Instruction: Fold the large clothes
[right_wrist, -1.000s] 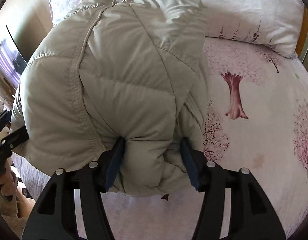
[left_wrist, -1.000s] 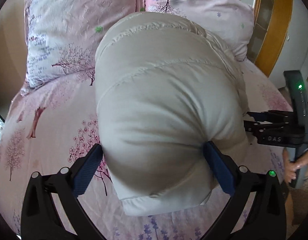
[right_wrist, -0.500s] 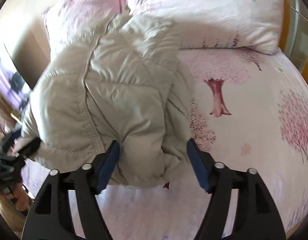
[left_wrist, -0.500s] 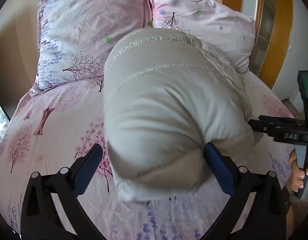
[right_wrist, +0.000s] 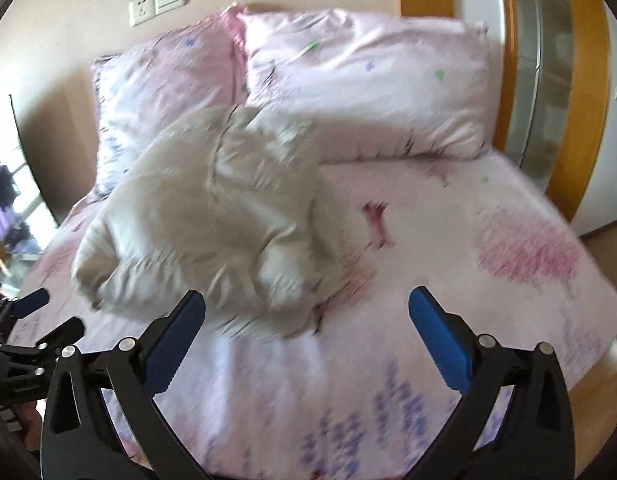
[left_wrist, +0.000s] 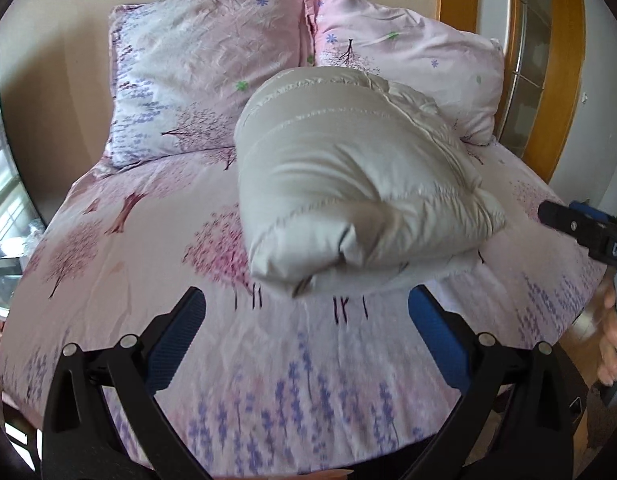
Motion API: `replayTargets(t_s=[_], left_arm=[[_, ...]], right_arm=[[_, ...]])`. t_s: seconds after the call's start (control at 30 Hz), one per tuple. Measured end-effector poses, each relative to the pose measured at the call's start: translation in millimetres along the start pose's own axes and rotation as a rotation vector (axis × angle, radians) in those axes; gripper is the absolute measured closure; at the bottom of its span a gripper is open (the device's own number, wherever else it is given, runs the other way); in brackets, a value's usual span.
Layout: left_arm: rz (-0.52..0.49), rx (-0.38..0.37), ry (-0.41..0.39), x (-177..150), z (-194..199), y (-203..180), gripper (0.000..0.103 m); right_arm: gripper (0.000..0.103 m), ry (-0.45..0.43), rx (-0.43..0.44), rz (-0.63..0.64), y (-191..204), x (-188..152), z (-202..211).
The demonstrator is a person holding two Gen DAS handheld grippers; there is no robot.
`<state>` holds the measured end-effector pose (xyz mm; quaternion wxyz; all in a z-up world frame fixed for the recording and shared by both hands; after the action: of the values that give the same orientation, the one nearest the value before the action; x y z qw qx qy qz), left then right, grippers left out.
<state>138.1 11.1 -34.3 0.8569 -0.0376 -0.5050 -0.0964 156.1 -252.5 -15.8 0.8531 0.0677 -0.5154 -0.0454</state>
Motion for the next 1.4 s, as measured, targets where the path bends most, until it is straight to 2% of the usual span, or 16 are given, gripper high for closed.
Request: replayTargets(t_s=[0.33, 0.57, 0.73, 0.9, 1.2, 1.4], left_arm=[[-0.022, 0.085, 0.083, -28, 15, -7, 0.002], [0.034, 0.095, 0.143, -41, 16, -5, 0.002], [0.038, 0.087, 0.16, -44, 19, -8, 0.002], [0.026, 0.096, 0.179, -46, 19, -8, 0.002], [0.02, 0.127, 0.186, -46, 19, -3, 0.002], [0.017, 0.137, 0.198, -46, 16, -1, 0.002]], right_arm=[[0.001, 0.113, 0.053, 0.027, 36, -47, 17], [0.001, 0.184, 0.019, 0.031, 47, -70, 22], [0.001, 0.217, 0.003, 0.082, 58, -80, 23], [0.001, 0.253, -0.01, 0.077, 58, -85, 19], [0.001, 0.252, -0.065, 0.056, 46, -82, 18], [0.001, 0.267, -0.065, 0.064, 45, -83, 15]])
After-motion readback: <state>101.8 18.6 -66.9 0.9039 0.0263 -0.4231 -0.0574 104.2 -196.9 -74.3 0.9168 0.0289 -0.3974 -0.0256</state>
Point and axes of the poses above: each gripper's, at about its wrist camera, not at the fingertips, and z roughly against the way its jaws point, y to its left, x to its top, the point moved 5 cm from there along -z, roughly the way its jaws point, and after that the axes turned 15 degrees about -y, right-handed, at the moved point
